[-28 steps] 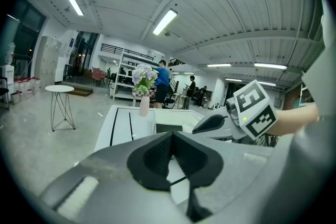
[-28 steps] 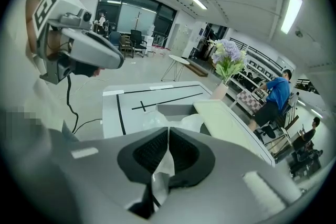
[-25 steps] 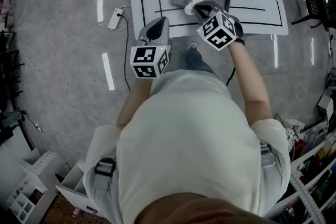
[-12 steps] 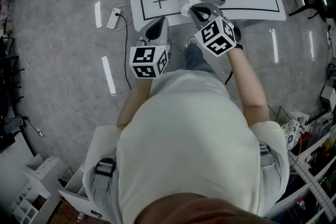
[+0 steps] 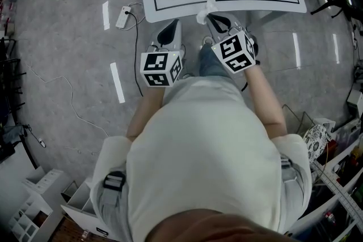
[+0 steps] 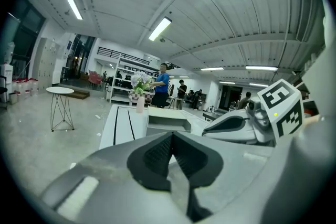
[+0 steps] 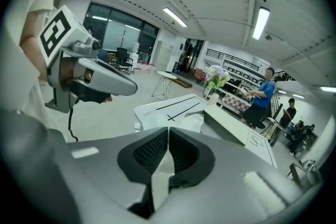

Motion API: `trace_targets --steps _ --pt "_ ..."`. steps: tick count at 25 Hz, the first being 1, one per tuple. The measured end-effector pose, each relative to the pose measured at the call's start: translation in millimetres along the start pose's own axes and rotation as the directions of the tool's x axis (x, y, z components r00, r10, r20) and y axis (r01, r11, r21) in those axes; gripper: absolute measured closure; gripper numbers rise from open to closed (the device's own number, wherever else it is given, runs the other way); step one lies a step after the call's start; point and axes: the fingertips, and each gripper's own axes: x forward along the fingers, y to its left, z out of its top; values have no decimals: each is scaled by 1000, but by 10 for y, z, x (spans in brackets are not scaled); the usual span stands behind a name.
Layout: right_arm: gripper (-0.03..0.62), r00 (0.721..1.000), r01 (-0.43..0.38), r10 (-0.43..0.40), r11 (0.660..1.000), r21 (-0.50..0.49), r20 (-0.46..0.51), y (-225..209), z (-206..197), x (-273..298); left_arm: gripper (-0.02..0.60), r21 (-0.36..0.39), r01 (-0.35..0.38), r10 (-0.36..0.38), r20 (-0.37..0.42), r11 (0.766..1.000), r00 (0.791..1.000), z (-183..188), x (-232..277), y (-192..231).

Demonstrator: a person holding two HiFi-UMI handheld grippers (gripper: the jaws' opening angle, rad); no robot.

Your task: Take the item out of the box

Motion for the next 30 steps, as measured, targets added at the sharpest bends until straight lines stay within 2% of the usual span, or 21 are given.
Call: trace_targets --steps 9,15,30 --pt "585 991 64 -78 989 133 109 234 63 -443 581 4 14 -14 19 1000 1000 -97 -302 -173" --pt "585 974 98 -144 963 250 175 298 51 -627 581 3 14 -14 22 1000 1000 -162 -425 -194" --pt "588 954 122 -203 934 336 220 340 21 -768 581 -5 -7 7 18 1000 1000 -234 -524 -105"
